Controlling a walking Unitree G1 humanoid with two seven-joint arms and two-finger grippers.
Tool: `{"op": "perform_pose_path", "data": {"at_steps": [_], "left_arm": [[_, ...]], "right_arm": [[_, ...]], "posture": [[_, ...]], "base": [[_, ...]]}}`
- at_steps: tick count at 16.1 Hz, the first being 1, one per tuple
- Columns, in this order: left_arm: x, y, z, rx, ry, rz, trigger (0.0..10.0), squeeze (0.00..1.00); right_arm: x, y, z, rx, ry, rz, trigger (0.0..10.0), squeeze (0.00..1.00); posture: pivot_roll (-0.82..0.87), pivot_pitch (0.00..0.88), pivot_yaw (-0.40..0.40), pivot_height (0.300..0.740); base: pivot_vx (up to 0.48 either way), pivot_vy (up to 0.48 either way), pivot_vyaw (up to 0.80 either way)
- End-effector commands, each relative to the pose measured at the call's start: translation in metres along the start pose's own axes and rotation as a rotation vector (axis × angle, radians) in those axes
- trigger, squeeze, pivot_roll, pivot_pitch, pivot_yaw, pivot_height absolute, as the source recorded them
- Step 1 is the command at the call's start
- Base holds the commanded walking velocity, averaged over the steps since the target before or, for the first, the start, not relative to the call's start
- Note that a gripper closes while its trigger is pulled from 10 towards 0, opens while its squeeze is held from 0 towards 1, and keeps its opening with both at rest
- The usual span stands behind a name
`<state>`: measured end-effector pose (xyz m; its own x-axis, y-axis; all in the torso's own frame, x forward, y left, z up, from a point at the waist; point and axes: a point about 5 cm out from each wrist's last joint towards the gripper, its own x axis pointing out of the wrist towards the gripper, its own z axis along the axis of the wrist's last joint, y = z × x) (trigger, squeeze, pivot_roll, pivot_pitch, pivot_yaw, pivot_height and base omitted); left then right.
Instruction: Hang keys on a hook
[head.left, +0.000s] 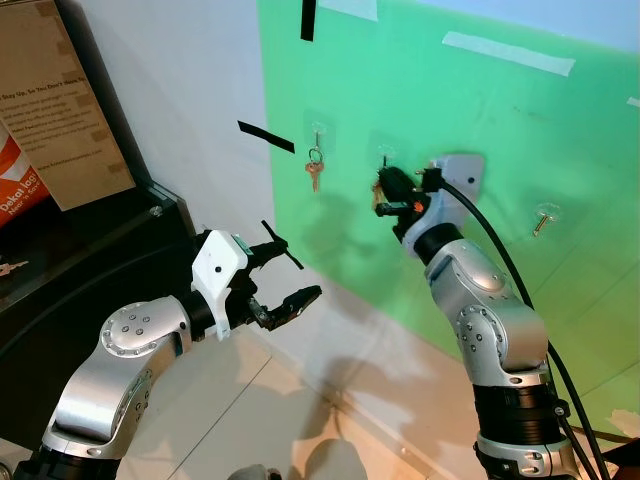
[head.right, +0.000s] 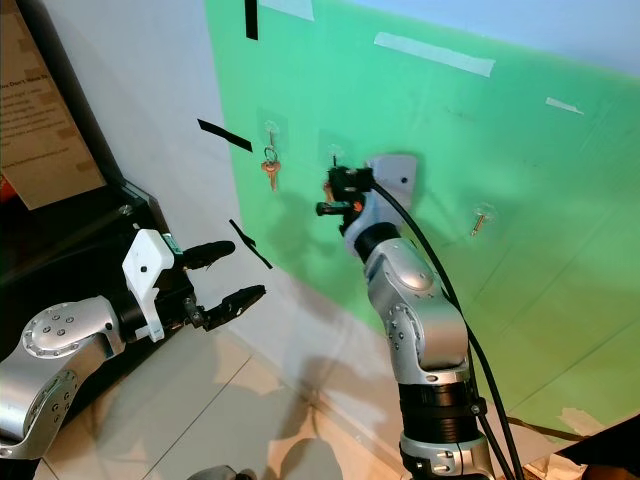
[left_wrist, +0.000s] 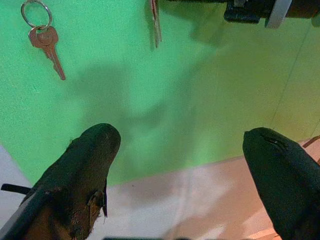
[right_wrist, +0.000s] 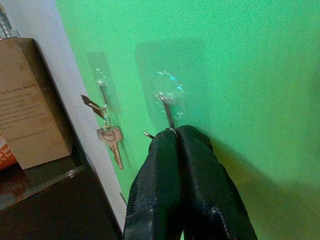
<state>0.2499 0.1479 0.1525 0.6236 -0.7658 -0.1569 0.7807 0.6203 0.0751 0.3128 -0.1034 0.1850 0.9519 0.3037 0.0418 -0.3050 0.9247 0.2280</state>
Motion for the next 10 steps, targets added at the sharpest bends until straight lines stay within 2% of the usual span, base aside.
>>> {"op": "perform_pose_path", "data": {"at_steps": [1,4,7,10], "left_arm": [[0.002,-0.001,0.004,0.007,-0.010,-0.020,10.0,0.00],[0.002,-0.002,0.004,0.009,-0.006,-0.028,10.0,0.00],[0.001,-0.001,0.003,0.011,-0.003,-0.034,10.0,0.00],[0.002,0.001,0.004,0.017,-0.007,-0.034,10.0,0.00]], "right_arm": [[0.000,-0.008,0.001,-0.008,0.008,-0.051,10.0,0.00],[-0.003,-0.015,-0.011,-0.005,0.088,-0.096,10.0,0.00],[-0.008,-0.012,-0.026,-0.033,0.178,-0.063,10.0,0.00],[-0.009,-0.006,-0.021,0.012,0.139,-0.028,10.0,0.00]], "posture": [[-0.04,0.000,-0.008,0.740],[-0.04,0.000,-0.005,0.740],[-0.04,0.000,-0.001,0.740],[-0.04,0.000,0.005,0.740]], "base": [[0.000,0.000,0.00],[0.000,0.000,0.00],[0.000,0.000,0.00],[0.000,0.000,0.00]]}}
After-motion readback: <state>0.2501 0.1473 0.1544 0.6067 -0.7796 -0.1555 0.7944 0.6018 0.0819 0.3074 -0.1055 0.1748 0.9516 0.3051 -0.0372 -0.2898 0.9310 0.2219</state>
